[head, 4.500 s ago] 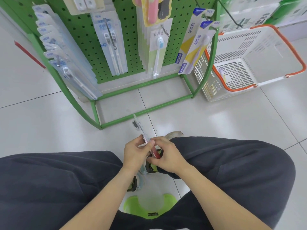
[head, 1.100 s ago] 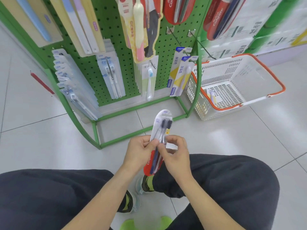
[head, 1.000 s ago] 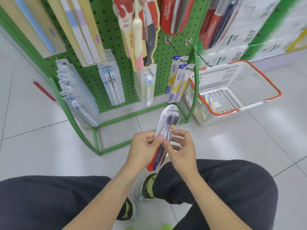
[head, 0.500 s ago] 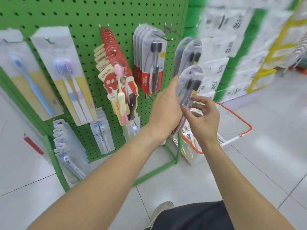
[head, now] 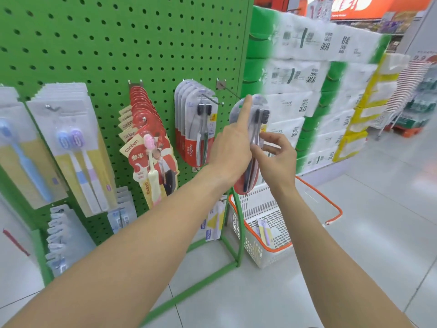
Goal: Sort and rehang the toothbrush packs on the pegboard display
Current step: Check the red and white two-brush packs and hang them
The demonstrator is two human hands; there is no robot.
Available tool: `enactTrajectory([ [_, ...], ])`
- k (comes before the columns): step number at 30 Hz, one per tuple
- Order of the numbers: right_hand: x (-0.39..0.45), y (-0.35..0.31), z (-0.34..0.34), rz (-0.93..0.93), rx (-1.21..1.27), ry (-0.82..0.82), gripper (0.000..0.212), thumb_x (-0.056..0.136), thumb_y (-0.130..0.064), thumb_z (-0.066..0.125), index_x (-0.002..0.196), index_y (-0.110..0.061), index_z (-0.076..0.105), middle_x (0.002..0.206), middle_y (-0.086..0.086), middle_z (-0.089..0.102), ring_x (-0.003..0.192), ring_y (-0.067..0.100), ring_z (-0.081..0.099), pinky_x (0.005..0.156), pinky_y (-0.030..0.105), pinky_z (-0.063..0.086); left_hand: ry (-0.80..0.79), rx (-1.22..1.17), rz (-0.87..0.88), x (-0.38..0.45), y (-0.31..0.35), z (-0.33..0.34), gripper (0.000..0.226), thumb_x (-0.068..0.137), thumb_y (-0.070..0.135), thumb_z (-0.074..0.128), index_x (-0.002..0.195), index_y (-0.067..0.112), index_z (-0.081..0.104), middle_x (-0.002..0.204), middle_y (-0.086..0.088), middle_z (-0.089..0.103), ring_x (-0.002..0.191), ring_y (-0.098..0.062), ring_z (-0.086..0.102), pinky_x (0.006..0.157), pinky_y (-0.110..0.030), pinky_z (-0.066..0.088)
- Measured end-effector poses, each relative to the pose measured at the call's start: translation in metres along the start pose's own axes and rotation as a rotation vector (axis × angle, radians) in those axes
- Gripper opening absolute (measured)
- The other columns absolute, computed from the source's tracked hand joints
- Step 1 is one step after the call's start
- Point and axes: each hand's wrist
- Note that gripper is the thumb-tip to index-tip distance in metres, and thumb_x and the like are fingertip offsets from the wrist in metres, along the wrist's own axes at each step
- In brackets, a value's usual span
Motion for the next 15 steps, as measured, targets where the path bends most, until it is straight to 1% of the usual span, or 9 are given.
enactTrajectory([
  [3,0.007,0.004,0.001,0.033,0.008,0.014,0.029,0.080,-0.019,0.081,0.105,-0.027,0.070,0.119,-0.003,0.067,0.101,0.015,0.068,0.079,0.023,0.052,-0.033,0.005,-0.022,0.009,-0.003,0.003,0.092,0.095,-0.003,0.051,0.161,0.035,0.000,0.066,-0.002,0.053,0.059,-0.022,0.056,0.061,-0.047,0.053],
  [6,0.009,0.012,0.000,0.053,0.002,0.023,0.031,0.079,-0.017,0.083,0.106,-0.024,0.070,0.118,-0.003,0.067,0.100,0.017,0.068,0.082,0.028,0.055,-0.036,0.024,-0.015,0.009,-0.007,0.010,0.092,0.095,-0.002,0.051,0.160,0.036,-0.001,0.064,-0.001,0.052,0.057,-0.019,0.055,0.058,-0.045,0.053],
  [10,0.008,0.023,-0.002,0.061,-0.008,0.009,0.032,0.077,-0.021,0.083,0.104,-0.029,0.069,0.120,-0.001,0.066,0.102,0.016,0.069,0.083,0.031,0.057,-0.030,0.029,-0.003,0.009,-0.014,0.022,0.091,0.095,-0.002,0.051,0.161,0.035,-0.001,0.063,0.000,0.050,0.057,-0.021,0.055,0.056,-0.043,0.049],
  [11,0.008,0.025,-0.001,0.058,-0.007,0.006,0.031,0.077,-0.020,0.083,0.103,-0.030,0.069,0.121,0.000,0.066,0.102,0.016,0.069,0.082,0.028,0.056,-0.022,0.034,0.005,0.009,-0.016,0.025,0.091,0.095,-0.002,0.051,0.161,0.035,-0.001,0.062,0.002,0.048,0.057,-0.022,0.055,0.056,-0.042,0.049],
  [13,0.011,0.027,0.000,0.035,-0.011,-0.001,0.031,0.078,-0.017,0.083,0.101,-0.032,0.068,0.121,0.001,0.065,0.102,0.015,0.068,0.076,0.020,0.054,0.001,0.057,0.010,0.008,-0.019,0.028,0.091,0.096,-0.001,0.051,0.161,0.033,-0.002,0.063,0.005,0.044,0.059,-0.023,0.056,0.057,-0.041,0.048],
  [15,0.015,0.028,0.002,0.017,-0.031,-0.009,0.032,0.079,-0.015,0.082,0.101,-0.033,0.067,0.121,0.000,0.064,0.102,0.014,0.068,0.072,0.014,0.051,0.003,0.078,-0.001,0.010,-0.021,0.030,0.091,0.096,0.000,0.052,0.161,0.030,-0.004,0.063,0.008,0.041,0.057,-0.020,0.052,0.056,-0.038,0.043],
])
Point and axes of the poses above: each hand's wrist, its own x-axis towards the middle knuckle, its own z-axis out of the palm, y = z × x
